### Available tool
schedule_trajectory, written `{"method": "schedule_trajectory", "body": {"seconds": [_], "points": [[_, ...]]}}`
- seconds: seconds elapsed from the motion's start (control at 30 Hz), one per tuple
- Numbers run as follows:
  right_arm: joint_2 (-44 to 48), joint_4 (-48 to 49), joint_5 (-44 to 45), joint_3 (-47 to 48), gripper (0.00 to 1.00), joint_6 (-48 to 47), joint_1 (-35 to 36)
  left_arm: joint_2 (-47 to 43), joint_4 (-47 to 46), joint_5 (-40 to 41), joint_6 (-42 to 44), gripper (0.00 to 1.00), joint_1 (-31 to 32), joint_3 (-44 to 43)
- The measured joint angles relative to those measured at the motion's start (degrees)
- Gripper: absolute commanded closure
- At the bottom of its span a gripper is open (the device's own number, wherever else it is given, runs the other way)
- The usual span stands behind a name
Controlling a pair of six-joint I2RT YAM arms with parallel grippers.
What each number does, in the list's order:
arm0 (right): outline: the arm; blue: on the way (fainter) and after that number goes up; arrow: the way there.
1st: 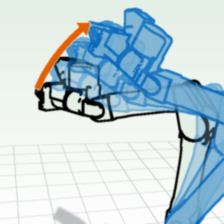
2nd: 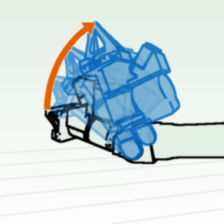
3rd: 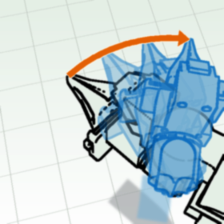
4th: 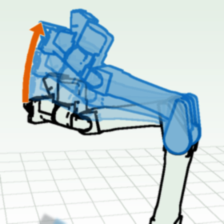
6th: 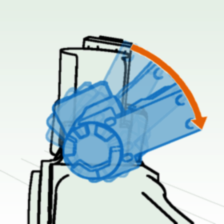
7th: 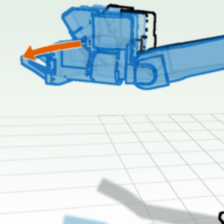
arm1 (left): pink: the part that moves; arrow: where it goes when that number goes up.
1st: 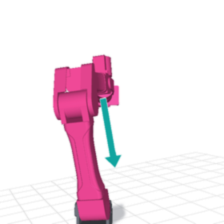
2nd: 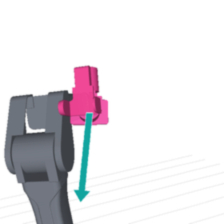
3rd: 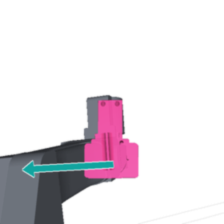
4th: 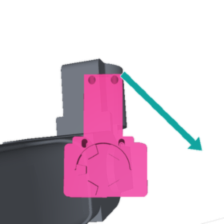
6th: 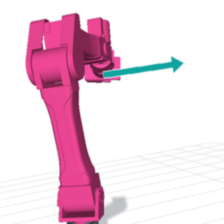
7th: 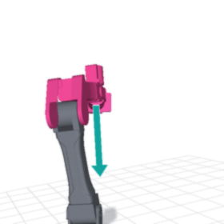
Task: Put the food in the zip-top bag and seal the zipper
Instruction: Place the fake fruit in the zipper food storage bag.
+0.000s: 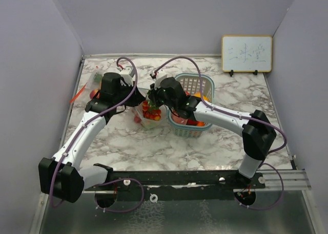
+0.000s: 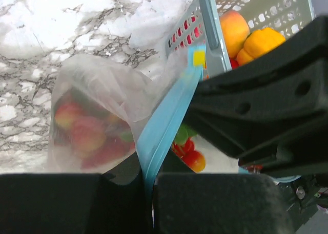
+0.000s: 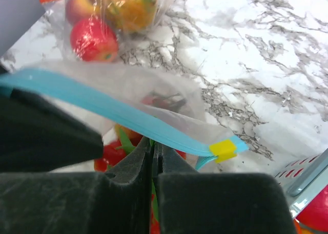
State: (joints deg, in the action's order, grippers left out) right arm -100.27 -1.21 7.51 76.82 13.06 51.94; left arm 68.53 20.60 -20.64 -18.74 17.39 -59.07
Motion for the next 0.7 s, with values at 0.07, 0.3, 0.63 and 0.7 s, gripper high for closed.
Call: {"method": "schedule_trajectory", "body": {"seconds": [0.07, 0.3, 0.63, 0.7], "points": [[-0.66, 0.02, 1.75, 1.14, 0.69, 0.52, 0.0, -1.29, -0.33, -0.04, -0.7, 1.0, 0.0, 1.84], [-2.14, -1.49, 0.42, 3.39, 0.37, 1.38, 0.33, -1.79, -3.1, 0.46, -2.36, 1.0, 0.0, 7.61], [10.08, -6.51, -1.16, -1.6, 0.42, 7.45, 2.29, -1.77, -5.18, 2.27, -3.48, 1.0, 0.0, 9.62], [12.0, -7.87, 0.96, -0.66, 0.41, 10.16, 2.49, -1.77, -5.84, 2.27, -3.78, 1.0, 0.0, 9.66]]}}
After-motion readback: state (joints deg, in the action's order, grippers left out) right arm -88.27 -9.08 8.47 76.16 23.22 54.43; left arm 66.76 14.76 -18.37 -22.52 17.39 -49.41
